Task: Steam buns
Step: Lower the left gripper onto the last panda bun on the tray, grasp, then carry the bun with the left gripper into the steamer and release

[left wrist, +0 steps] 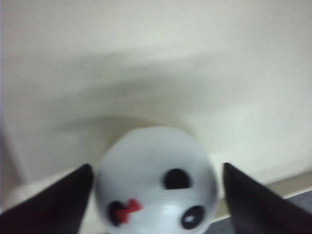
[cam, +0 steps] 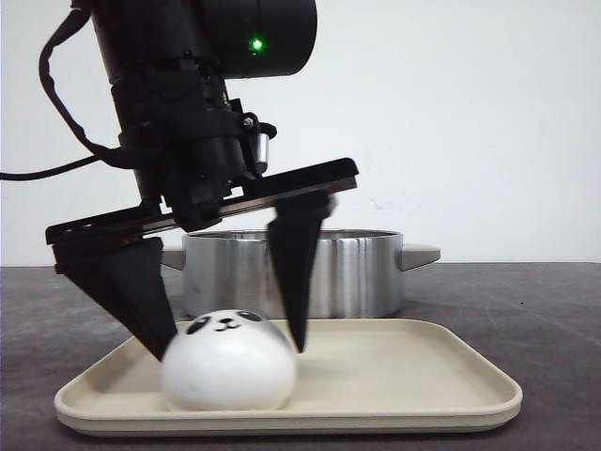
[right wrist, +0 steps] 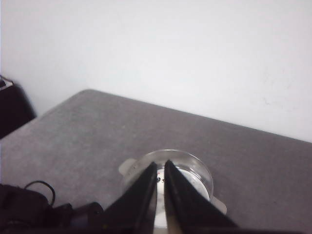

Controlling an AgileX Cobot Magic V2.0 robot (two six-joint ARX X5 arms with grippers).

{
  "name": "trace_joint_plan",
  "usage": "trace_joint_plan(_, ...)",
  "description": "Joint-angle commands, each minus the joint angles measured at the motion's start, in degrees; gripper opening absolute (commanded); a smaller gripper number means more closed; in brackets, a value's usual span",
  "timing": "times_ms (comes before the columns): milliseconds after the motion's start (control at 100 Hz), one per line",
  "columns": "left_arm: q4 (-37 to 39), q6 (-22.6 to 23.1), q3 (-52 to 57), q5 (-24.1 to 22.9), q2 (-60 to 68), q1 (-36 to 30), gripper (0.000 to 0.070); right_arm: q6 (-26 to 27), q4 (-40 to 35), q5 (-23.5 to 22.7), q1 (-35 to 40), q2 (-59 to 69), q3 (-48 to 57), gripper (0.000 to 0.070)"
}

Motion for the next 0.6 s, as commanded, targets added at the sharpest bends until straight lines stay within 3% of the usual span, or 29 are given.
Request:
trace_joint_plan(0,-0.3,-0.5,0.7,-0.4,1.2,-0.7,0.0373,-0.8,0.1,0.0,0.7,0.5,1.1,0.0018)
trace_joint_plan(40,-0.2,-0.5,0.7,-0.4,1.4,-0.8,0.0355,-0.7,0.0,0.0,0.7,0.5,1.1,0.0018)
trace_joint_plan(90,-0.2,-0.4,0.7,-0.4,1.7,-1.0,0.0280,-0.7,0.1,0.0,0.7,0.5,1.1,0.0018)
trace_joint_plan(190,-0.9,0.2,0.7,-0.4,2.2,-1.2,0.0005,-0.7,0.1,0.0,0.7,0.5,1.1,0.0018)
trace_joint_plan(420,-0.9,3.5,1.0,-3.3,2.2,-3.0,0.0003,-0.7,0.1,0.0,0.7,0.5,1.1,0.0018)
trace_joint_plan(590,-0.1,9.5,5.8,-5.6,-1.8,-2.9,0.0003,-0.7,0.2,0.0,0.7,0.5,1.1,0.0018)
